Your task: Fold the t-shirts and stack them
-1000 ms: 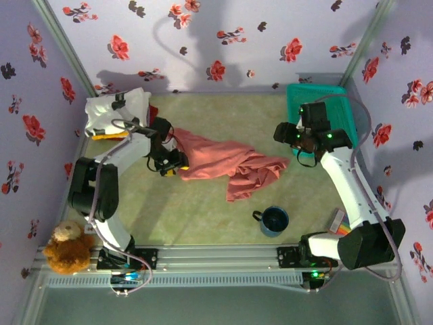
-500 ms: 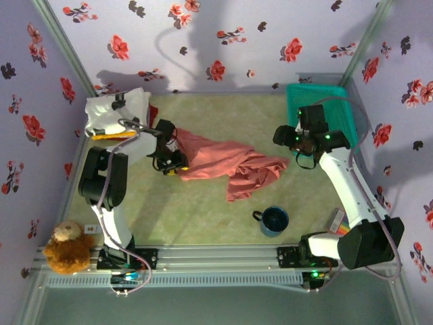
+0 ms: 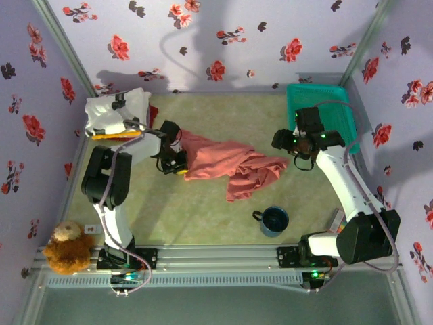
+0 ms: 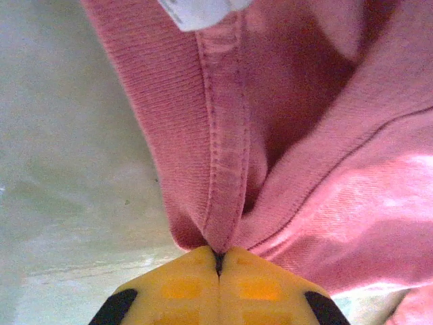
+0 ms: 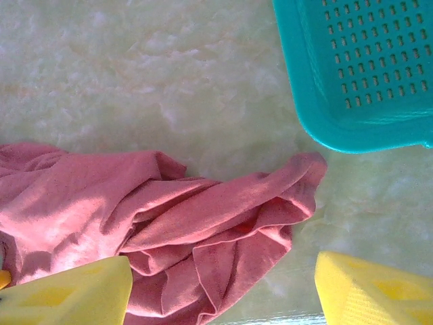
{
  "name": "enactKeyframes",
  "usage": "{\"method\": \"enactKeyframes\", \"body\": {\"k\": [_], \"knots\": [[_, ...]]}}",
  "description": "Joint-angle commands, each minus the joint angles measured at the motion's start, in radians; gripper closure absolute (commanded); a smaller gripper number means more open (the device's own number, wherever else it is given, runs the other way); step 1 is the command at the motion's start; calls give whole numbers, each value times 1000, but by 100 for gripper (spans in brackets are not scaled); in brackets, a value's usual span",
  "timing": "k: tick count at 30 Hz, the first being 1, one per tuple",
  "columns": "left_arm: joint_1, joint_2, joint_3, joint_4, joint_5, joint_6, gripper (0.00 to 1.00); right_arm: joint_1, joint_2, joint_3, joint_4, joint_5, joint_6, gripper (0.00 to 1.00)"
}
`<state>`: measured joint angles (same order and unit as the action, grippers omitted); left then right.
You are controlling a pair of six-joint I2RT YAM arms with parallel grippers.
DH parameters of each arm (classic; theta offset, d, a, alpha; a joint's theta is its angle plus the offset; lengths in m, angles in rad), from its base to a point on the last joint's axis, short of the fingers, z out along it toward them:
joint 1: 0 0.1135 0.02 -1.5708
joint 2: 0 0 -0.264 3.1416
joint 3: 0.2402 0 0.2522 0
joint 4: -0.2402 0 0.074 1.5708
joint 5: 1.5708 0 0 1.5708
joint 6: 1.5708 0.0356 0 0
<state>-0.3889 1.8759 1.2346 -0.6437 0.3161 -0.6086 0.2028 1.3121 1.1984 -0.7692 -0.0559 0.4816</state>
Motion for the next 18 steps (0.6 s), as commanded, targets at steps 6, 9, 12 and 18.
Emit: {"method": "enactKeyframes", "body": {"k": [6, 9, 12, 18], "knots": [[324, -406, 167, -245, -4, 36, 100, 26, -17, -34, -8, 23, 4, 27], [497, -441, 193, -342, 75, 101, 100, 69, 4, -60, 11, 36, 7, 27], [642, -470, 133, -358, 129, 143, 100, 114, 38, -80, 38, 37, 24, 28], [780, -467, -65, -279, 227, 156, 100, 190, 169, -36, 120, -45, 44, 32]]}}
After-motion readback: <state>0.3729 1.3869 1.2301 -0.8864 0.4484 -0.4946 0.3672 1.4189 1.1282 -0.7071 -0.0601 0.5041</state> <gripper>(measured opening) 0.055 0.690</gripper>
